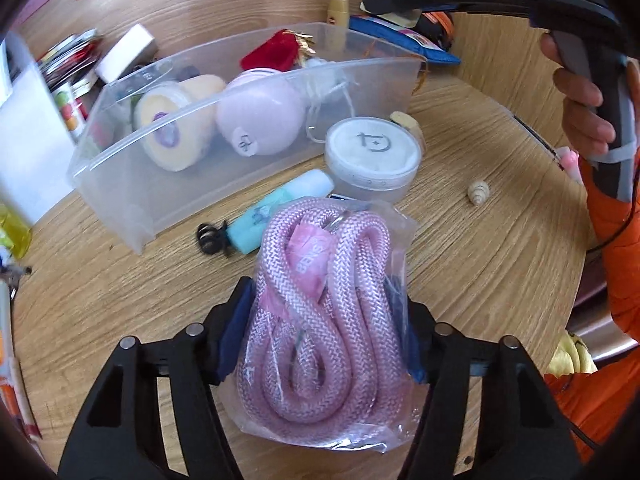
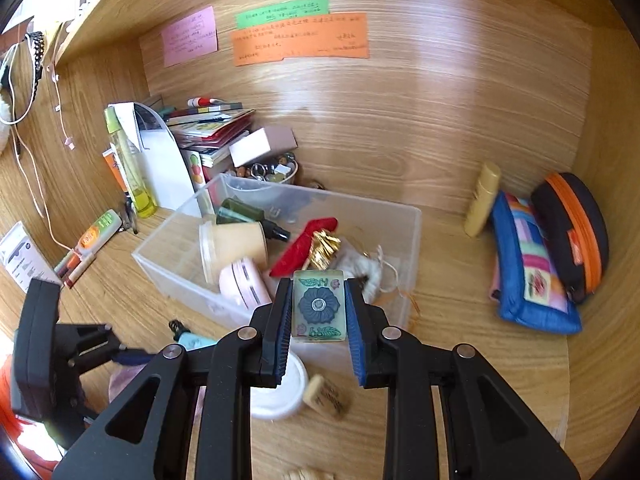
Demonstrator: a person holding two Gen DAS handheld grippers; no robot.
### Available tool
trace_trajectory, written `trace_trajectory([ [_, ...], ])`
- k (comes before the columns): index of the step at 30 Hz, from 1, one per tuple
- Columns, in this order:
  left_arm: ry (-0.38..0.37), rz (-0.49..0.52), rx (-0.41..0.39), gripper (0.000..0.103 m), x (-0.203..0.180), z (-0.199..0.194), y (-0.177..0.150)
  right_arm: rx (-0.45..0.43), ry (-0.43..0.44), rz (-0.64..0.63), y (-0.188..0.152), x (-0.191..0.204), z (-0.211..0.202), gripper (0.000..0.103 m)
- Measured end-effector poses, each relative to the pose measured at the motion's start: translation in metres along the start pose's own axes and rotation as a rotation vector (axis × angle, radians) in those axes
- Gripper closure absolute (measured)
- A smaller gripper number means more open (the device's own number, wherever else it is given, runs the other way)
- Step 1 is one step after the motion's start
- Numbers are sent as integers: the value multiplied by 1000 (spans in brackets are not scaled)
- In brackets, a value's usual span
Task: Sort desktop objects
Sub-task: 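Carry the rope bag into the bin and open the left tool while the right tool releases the tile there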
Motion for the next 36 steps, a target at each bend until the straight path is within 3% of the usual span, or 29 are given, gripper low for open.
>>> trace_trajectory([
  [8,-19,-118,-114,49,20,-39,-7,4,35,-5,12,15,13,81],
  [15,-5,-135,-214,49,29,-74,4,5,35,3,19,17,19,81],
  [25,25,-136,-369,49,51,-110,58,3,29,11,36,13,31,81],
  [36,18,-145,-386,49,76,-86,132,42,66,29,37,12,61,81],
])
Point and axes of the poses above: each gripper's, at about its wrist camera, not at the fingertips, and z roughly the way its jaws point, x to its left, y to its top, the point moved 2 cm from there along z, roughly the way its jaws point, and after that the axes turned 14 degrees about -y, right-handed, at the moved point
